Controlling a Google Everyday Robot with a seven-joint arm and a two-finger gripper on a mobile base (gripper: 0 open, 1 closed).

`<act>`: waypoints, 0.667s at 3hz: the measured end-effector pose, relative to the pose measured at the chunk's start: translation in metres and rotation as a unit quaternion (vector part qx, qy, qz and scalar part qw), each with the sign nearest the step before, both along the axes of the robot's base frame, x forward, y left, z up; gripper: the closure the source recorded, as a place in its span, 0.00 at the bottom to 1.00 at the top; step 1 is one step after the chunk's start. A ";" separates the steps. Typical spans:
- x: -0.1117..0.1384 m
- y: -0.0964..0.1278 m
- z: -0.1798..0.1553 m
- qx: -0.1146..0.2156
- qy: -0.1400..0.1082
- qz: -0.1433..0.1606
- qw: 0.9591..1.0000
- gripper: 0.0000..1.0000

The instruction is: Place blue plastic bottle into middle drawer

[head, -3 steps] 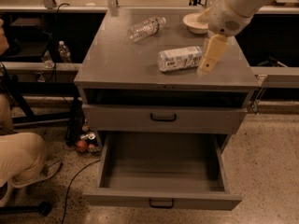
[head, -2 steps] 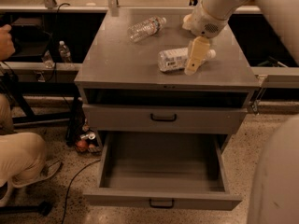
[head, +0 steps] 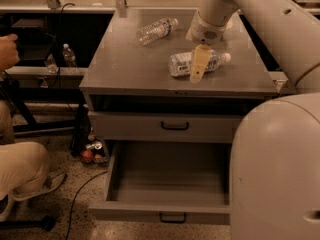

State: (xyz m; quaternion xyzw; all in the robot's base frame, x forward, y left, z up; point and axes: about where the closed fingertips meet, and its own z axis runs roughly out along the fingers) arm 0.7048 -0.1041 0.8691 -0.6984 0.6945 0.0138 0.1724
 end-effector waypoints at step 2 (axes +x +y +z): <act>0.002 -0.001 -0.020 0.002 0.031 0.005 0.999 0.42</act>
Offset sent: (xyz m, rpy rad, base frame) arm -0.0039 -0.0102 -0.0216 0.0107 0.1078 0.0178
